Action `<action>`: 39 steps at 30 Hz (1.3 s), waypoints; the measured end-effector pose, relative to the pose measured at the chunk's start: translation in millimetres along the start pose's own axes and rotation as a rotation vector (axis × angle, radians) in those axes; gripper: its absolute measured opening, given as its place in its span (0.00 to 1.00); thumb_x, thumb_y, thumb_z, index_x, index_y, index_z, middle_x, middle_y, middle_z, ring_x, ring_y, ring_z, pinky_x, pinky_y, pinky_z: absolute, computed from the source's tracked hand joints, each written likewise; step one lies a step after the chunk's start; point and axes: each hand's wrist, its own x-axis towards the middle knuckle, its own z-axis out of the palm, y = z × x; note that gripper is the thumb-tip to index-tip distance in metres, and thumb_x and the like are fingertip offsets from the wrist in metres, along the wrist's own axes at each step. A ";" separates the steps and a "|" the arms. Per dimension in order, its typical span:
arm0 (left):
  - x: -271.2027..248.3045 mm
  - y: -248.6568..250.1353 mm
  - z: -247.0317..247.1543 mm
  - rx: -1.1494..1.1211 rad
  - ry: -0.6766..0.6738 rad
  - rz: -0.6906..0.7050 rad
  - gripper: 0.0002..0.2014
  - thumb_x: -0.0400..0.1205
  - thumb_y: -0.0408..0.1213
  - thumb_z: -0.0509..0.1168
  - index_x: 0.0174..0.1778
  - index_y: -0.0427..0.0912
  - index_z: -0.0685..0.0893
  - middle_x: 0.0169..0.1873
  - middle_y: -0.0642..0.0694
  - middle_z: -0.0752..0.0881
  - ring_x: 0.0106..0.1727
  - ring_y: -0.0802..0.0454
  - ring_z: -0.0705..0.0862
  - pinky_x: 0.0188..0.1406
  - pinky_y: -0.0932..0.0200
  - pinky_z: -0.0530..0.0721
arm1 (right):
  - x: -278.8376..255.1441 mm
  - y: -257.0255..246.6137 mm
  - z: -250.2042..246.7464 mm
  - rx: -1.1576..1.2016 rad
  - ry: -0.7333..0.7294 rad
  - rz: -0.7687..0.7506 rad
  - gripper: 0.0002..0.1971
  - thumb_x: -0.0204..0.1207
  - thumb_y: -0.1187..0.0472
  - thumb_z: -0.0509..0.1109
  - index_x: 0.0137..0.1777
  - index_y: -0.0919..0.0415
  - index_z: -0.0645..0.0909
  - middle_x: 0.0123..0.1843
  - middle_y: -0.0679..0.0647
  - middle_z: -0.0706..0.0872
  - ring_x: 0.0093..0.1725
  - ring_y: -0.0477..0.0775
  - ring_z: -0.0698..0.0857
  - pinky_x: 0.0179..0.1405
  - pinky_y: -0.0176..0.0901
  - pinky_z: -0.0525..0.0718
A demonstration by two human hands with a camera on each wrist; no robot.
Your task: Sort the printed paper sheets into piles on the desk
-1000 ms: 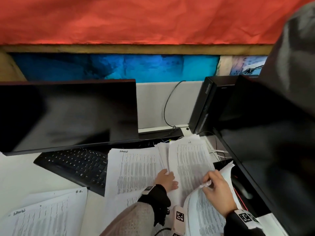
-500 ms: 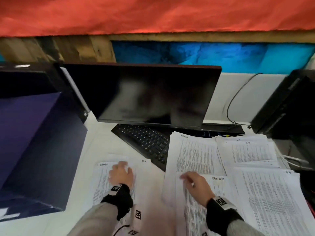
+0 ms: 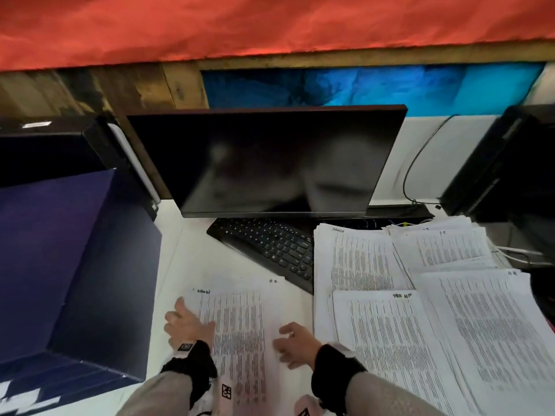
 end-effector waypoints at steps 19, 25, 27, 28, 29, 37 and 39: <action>-8.6 25.1 -51.3 -0.838 -0.499 0.260 0.14 0.82 0.30 0.64 0.65 0.38 0.81 0.55 0.41 0.88 0.58 0.45 0.86 0.58 0.50 0.81 | -14.2 -7.3 -11.9 0.121 0.212 -0.278 0.28 0.77 0.58 0.72 0.72 0.58 0.62 0.56 0.50 0.82 0.50 0.46 0.84 0.43 0.33 0.82; -13.3 48.7 -47.3 -0.770 -0.439 0.344 0.13 0.83 0.30 0.63 0.63 0.38 0.82 0.54 0.39 0.88 0.58 0.40 0.86 0.63 0.41 0.81 | -30.8 -32.5 -75.7 -0.716 0.653 -0.330 0.27 0.76 0.74 0.58 0.76 0.60 0.66 0.73 0.58 0.70 0.71 0.59 0.69 0.74 0.53 0.71; -17.8 57.8 -48.4 -0.772 -0.452 0.366 0.13 0.83 0.30 0.63 0.63 0.38 0.82 0.54 0.41 0.88 0.57 0.42 0.86 0.63 0.42 0.81 | -37.1 -35.8 -102.3 -0.899 0.606 -0.176 0.28 0.75 0.74 0.60 0.76 0.60 0.63 0.75 0.58 0.67 0.73 0.63 0.69 0.73 0.59 0.72; -20.6 63.0 -49.4 -0.784 -0.453 0.372 0.13 0.83 0.30 0.63 0.64 0.38 0.82 0.55 0.41 0.88 0.57 0.43 0.86 0.62 0.44 0.82 | -36.7 -33.1 -111.4 -0.944 0.569 -0.127 0.27 0.75 0.73 0.60 0.75 0.60 0.63 0.74 0.58 0.67 0.71 0.65 0.72 0.70 0.60 0.75; -22.9 68.4 -49.0 -0.801 -0.453 0.376 0.13 0.83 0.30 0.62 0.64 0.38 0.81 0.55 0.41 0.88 0.57 0.43 0.86 0.62 0.44 0.82 | -35.7 -30.2 -117.8 -0.973 0.530 -0.104 0.26 0.75 0.73 0.61 0.73 0.60 0.63 0.72 0.58 0.68 0.68 0.66 0.76 0.67 0.59 0.77; -37.3 109.7 -25.5 -0.860 -0.325 0.434 0.14 0.86 0.33 0.58 0.67 0.43 0.80 0.60 0.46 0.86 0.62 0.47 0.84 0.67 0.43 0.79 | -19.4 -12.7 -145.8 -0.947 0.424 -0.119 0.22 0.71 0.62 0.68 0.66 0.55 0.72 0.65 0.53 0.65 0.56 0.61 0.82 0.61 0.51 0.82; -40.3 121.3 -22.3 -0.885 -0.186 0.452 0.13 0.86 0.32 0.56 0.65 0.42 0.79 0.59 0.45 0.85 0.62 0.46 0.83 0.66 0.48 0.79 | -24.6 -10.5 -152.7 -0.904 0.411 -0.202 0.14 0.69 0.65 0.69 0.54 0.54 0.79 0.59 0.50 0.69 0.54 0.56 0.81 0.55 0.44 0.82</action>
